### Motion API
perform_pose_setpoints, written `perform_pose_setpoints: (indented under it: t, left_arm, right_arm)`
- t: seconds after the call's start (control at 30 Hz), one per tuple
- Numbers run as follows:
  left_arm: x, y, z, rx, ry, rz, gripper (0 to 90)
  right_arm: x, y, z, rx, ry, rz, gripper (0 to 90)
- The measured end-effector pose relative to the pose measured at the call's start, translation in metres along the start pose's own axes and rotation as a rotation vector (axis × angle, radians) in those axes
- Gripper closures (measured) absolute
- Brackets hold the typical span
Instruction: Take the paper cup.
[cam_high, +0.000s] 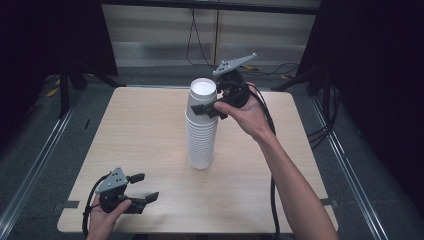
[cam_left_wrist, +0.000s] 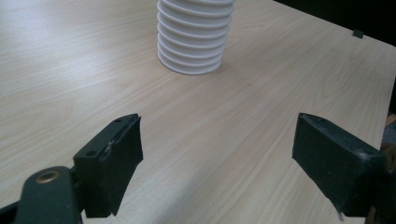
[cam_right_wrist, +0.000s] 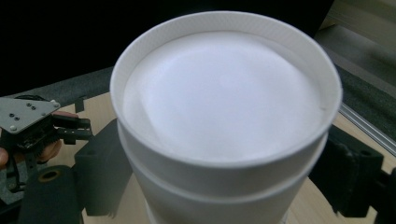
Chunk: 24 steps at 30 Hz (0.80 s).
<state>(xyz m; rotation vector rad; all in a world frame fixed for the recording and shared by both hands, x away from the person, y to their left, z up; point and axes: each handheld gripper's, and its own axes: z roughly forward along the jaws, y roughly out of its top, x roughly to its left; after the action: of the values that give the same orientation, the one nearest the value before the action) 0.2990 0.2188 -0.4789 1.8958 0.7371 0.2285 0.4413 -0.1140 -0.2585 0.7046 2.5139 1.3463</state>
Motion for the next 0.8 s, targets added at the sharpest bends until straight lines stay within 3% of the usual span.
perform_pose_setpoints:
  t: [0.8]
  left_arm:
    - [0.0003, -0.0001, -0.0002, 0.014, -0.005, 0.001, 16.0]
  right_arm:
    - [0.0038, 0.0058, -0.0072, -0.036, -0.023, -0.034, 20.7]
